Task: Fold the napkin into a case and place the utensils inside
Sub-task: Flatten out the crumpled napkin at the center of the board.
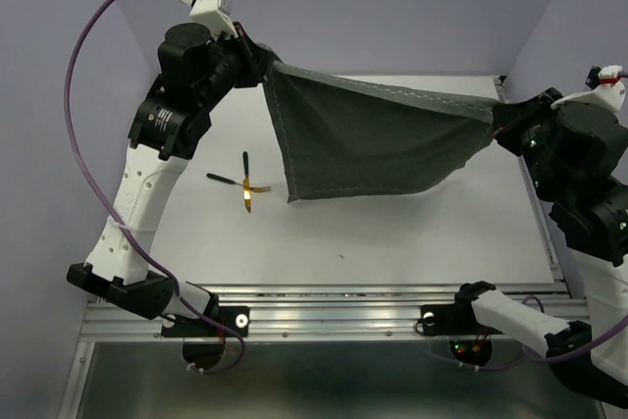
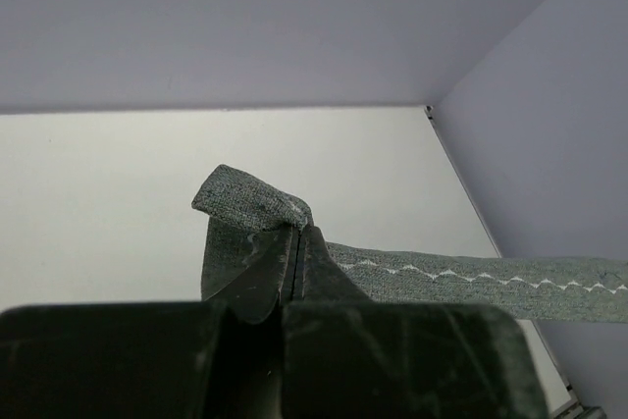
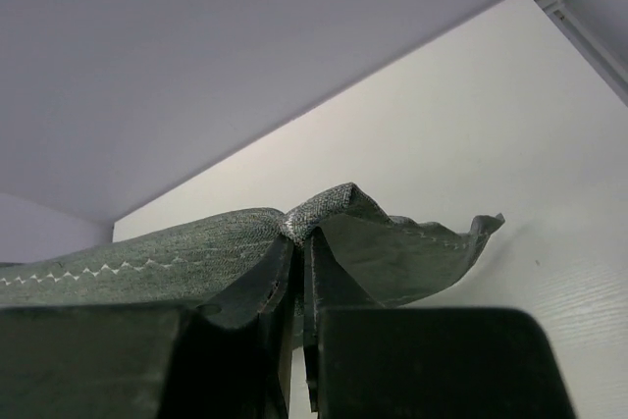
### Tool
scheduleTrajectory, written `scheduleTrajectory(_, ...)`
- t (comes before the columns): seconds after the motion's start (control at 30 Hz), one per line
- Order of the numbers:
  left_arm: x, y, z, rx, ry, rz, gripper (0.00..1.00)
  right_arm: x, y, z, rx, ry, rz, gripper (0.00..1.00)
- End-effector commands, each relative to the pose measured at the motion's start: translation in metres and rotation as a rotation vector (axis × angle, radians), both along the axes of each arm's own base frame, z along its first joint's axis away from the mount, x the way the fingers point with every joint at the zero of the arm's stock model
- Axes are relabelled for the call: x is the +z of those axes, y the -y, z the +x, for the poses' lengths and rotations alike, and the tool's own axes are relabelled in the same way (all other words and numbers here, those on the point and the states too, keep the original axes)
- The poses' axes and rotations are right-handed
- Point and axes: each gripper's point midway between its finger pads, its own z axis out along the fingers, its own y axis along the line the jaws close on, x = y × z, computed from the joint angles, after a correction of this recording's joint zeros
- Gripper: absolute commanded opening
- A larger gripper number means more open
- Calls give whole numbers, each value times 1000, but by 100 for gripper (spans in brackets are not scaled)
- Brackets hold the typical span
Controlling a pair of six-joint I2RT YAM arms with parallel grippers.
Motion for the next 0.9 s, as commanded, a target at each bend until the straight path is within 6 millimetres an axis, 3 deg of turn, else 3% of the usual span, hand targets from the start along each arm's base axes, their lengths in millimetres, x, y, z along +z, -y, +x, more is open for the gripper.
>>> scheduleTrajectory(0.0, 29, -8, -14, 2, 53, -35, 0, 24, 14, -10, -37, 47, -38, 1)
scheduleTrajectory(0.1, 39, -5, -23, -23, 49, -72, 0, 45, 17, -18, -32, 100, -35, 1)
scheduleTrajectory(0.27, 73, -6, -48, -70, 110, -141, 0, 78, 23, -31, -29, 155, -29, 1)
scheduleTrajectory(0.47, 108, -18, -78, -75, 212, -191, 0, 115, 32, -64, -4, 254, 22, 1)
scheduleTrajectory(0.53, 124, -22, -97, -105, 279, -201, 0, 126, 33, -79, 21, 304, 59, 1)
scheduleTrajectory(0.73, 166, -36, -148, -158, 417, -257, 0, 139, 32, -105, 77, 377, 123, 1)
scheduleTrajectory(0.87, 175, -37, -168, -203, 456, -266, 0, 133, 32, -108, 86, 374, 147, 1)
